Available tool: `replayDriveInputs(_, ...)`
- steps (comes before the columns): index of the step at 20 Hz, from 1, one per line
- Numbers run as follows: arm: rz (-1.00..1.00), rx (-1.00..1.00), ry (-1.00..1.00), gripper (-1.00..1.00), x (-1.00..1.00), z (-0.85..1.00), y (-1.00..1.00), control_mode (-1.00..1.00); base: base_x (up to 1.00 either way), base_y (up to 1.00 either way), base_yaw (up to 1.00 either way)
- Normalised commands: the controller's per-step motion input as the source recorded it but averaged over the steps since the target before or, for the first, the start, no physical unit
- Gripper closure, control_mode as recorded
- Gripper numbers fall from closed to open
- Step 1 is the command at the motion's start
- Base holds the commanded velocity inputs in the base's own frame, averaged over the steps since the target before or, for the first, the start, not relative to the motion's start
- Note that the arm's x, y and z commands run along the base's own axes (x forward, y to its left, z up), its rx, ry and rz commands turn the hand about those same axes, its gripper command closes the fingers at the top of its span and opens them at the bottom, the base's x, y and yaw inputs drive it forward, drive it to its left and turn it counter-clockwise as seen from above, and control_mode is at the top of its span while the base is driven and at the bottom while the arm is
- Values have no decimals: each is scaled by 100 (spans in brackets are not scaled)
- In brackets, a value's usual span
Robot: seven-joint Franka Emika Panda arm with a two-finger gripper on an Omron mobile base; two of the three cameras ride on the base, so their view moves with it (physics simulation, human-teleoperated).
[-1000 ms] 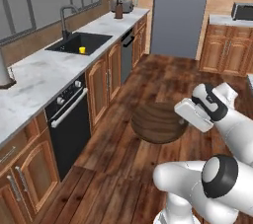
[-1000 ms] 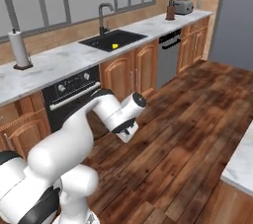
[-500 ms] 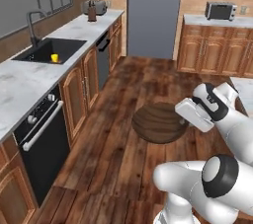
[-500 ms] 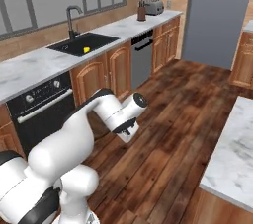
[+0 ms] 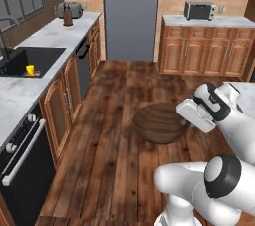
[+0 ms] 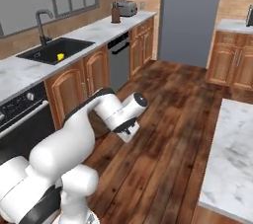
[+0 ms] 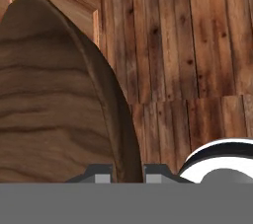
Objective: Pick the cup and bowl and place them in the sink. Then turn on the water.
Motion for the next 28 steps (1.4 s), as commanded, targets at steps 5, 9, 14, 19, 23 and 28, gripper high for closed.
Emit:
replayDriveInputs(5, 0, 0, 0, 100, 0, 0, 0, 100, 44, 49, -21)
replayDriveInputs(9, 0, 0, 0, 100, 0, 0, 0, 100, 51, 43, -15)
replayDriveInputs(14, 0, 0, 0, 100, 0, 0, 0, 100, 54, 42, -11)
replayDriveInputs(19, 0, 0, 0, 100, 0, 0, 0, 100, 59, 33, -9)
replayDriveInputs(23, 0, 0, 0, 100, 0, 0, 0, 100, 63, 30, -8)
replayDriveInputs(28, 0, 0, 0, 100, 0, 0, 0, 100, 68, 28, -8)
